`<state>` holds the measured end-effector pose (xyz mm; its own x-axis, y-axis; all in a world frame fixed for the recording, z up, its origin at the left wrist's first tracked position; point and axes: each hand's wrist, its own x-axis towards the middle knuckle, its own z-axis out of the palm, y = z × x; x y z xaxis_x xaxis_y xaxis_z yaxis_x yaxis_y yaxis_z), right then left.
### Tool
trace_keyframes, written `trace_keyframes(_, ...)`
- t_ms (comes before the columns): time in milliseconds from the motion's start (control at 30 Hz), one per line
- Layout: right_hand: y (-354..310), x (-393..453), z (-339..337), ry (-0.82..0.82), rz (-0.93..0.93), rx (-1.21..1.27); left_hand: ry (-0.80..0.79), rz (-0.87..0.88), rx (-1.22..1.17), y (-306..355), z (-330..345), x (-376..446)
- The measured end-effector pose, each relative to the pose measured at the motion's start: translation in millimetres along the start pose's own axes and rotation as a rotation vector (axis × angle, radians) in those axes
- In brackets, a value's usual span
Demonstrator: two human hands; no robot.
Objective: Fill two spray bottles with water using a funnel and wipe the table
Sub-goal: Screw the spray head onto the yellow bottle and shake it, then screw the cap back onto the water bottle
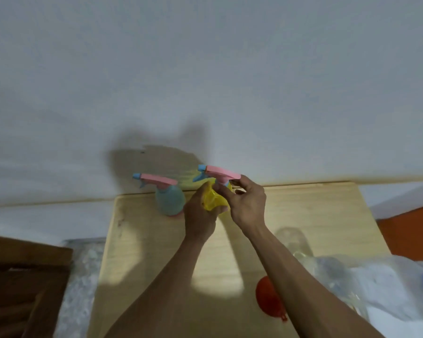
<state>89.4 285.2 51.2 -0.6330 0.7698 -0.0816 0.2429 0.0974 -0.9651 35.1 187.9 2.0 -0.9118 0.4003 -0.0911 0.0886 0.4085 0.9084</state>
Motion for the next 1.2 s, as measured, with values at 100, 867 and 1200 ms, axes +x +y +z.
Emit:
trace_keyframes(100,7.7,5.1,5.7,-0.006,0.019,-0.014,-0.006,-0.034,-0.009,-1.7,1.3,4.9)
trace_keyframes(867,22.5,-83.7,-54.2,-0.001,0.126,0.117,0.047,-0.189,0.087,-26.0,-5.0,-70.0)
trace_keyframes(1200,83.4,-195.3,-199.5,-0.126,0.182,-0.078,0.113,-0.107,-0.031,28.9,35.6,-200.0)
